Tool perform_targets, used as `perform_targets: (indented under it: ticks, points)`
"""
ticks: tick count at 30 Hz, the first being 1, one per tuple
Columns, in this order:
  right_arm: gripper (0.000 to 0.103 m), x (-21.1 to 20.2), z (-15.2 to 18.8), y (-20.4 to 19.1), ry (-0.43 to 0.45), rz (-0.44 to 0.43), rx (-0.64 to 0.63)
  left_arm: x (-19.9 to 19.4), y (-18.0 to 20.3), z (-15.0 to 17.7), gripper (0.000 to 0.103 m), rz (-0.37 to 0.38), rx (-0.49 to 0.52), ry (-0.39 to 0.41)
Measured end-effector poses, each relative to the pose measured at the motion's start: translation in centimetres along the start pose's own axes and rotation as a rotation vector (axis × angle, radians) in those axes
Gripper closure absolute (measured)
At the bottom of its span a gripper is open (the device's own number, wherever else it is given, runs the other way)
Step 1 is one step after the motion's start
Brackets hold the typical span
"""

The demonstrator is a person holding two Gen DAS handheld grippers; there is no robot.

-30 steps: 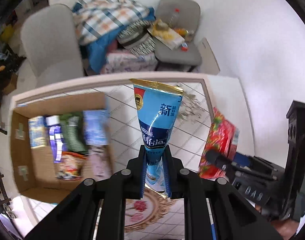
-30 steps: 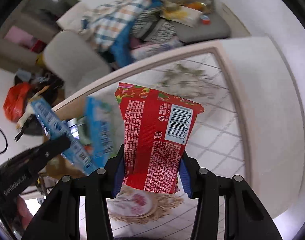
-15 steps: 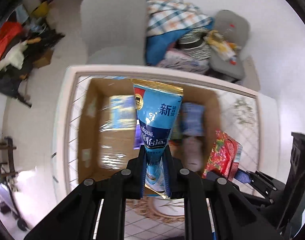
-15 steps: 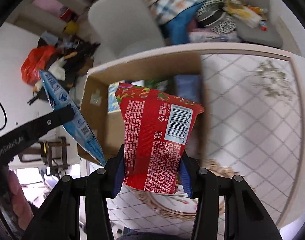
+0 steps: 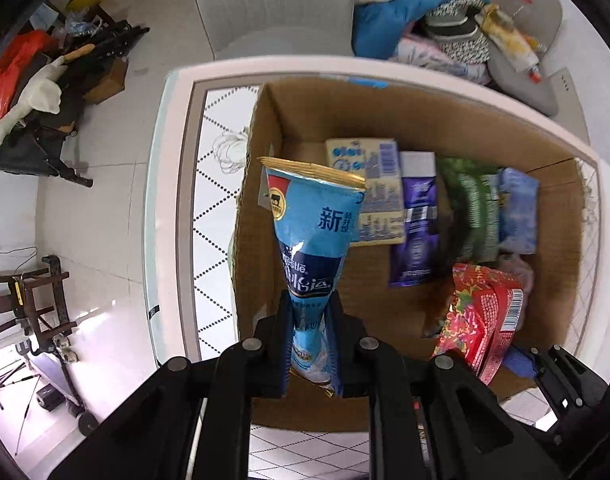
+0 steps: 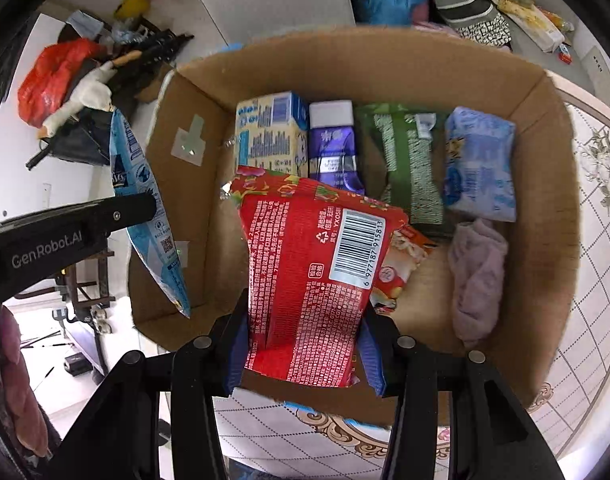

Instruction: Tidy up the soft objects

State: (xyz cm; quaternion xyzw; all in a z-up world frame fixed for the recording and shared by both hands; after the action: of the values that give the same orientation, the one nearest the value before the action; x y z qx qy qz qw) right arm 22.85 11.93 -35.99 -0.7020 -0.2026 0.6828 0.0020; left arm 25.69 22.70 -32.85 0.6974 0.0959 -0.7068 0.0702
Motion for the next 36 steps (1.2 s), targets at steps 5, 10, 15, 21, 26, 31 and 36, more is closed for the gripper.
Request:
perform_targets:
  ticks: [5, 10, 15, 21, 26, 31, 36]
  points:
    - [0.053, 2.3, -0.2, -0.4, -0.042, 0.007, 0.006, 2.2, -0.2, -0.4, 0.086, -0.031, 0.005, -0.065]
    - [0.043, 3.6, -0.4, -0.7, -0.069, 0.004, 0.006, 2.6, -0.5, -0.2, 0.072, -0.037, -0.009, -0.075]
    - [0.033, 2.7, -1.0, -0.3, -0.046, 0.036, 0.017, 2.4, -0.7, 0.4, 0.068, -0.022, -0.016, -0.045]
    - [0.027, 0.9, -0.9, 1.3, -0.018, 0.129, 0.026, 1.3, -0.4, 2.1, 0.058, 0.001, -0.03, 0.029]
    - [0.027, -0.6, 0.9, 3.9, 0.001, 0.168, 0.05, 0.0, 0.2, 3.5, 0.045, 0.034, -0.041, 0.086]
    - [0.004, -2.4, 2.6, 5.7, 0.032, 0.194, 0.072, -1.7, 0.5, 4.9, 0.008, 0.021, -0.026, 0.153]
    - [0.003, -5.1, 4.1, 6.4, 0.085, 0.219, 0.078, -4.4, 1.0, 6.3, 0.006, 0.02, -0.021, 0.223]
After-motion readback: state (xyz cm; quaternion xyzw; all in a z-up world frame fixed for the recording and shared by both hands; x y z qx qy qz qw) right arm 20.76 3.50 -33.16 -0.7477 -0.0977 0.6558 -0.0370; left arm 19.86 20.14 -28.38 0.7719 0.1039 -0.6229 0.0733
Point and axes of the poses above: each gripper's, at about its wrist camera, not at the fingertips, and x roughly the way its jaws point, y to its right, z to its underside, the point moved 4 cm from there along x, roughly the way its jaws point, and after that the axes turned 8 degrees about -x, right-handed, at the moved point
